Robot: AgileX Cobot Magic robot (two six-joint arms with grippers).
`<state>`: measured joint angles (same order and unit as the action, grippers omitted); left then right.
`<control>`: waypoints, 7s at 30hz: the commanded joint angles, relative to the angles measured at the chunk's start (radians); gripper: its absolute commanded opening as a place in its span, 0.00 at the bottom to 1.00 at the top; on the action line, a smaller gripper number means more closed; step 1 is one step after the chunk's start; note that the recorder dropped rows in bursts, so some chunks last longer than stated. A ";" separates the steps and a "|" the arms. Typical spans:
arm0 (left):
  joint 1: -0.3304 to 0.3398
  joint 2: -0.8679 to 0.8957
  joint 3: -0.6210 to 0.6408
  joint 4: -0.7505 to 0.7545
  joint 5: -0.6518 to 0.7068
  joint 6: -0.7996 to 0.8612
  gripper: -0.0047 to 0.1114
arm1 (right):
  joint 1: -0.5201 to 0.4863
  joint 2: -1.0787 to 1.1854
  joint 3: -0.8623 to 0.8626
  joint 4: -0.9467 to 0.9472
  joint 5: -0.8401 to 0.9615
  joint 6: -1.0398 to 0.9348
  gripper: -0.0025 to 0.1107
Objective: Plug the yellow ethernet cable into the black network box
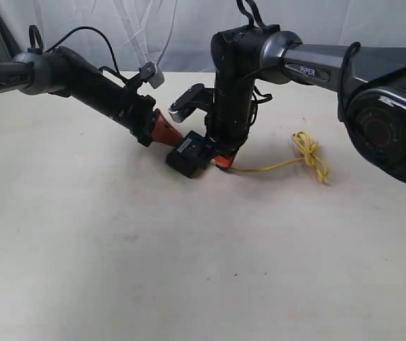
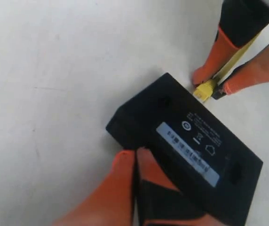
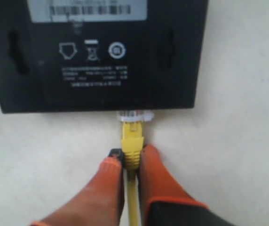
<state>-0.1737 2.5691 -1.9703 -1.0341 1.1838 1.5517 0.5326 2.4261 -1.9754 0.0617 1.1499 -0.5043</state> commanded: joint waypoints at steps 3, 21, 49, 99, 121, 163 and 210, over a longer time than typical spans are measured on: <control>-0.010 -0.010 -0.005 -0.016 0.037 -0.037 0.04 | 0.008 -0.020 -0.005 0.047 -0.073 0.035 0.01; -0.046 -0.010 -0.001 0.004 0.037 -0.054 0.04 | 0.012 -0.028 -0.005 0.089 -0.149 0.001 0.01; -0.056 -0.010 -0.001 -0.028 0.037 -0.101 0.04 | 0.017 -0.012 -0.024 0.089 -0.212 0.032 0.01; -0.023 0.008 -0.001 0.048 0.037 -0.162 0.04 | 0.026 -0.011 -0.024 0.085 -0.111 -0.041 0.01; 0.014 0.008 -0.001 0.019 0.037 -0.166 0.04 | 0.026 -0.132 0.199 -0.008 -0.156 0.032 0.01; 0.014 0.008 -0.001 0.019 0.037 -0.185 0.04 | -0.034 -0.196 0.334 0.236 -0.179 -0.487 0.48; 0.014 0.008 -0.001 0.012 0.037 -0.184 0.04 | -0.190 -0.209 0.334 0.569 0.071 -0.783 0.01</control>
<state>-0.1604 2.5757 -1.9743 -1.0017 1.2124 1.3686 0.3448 2.2247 -1.6429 0.6122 1.2097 -1.2776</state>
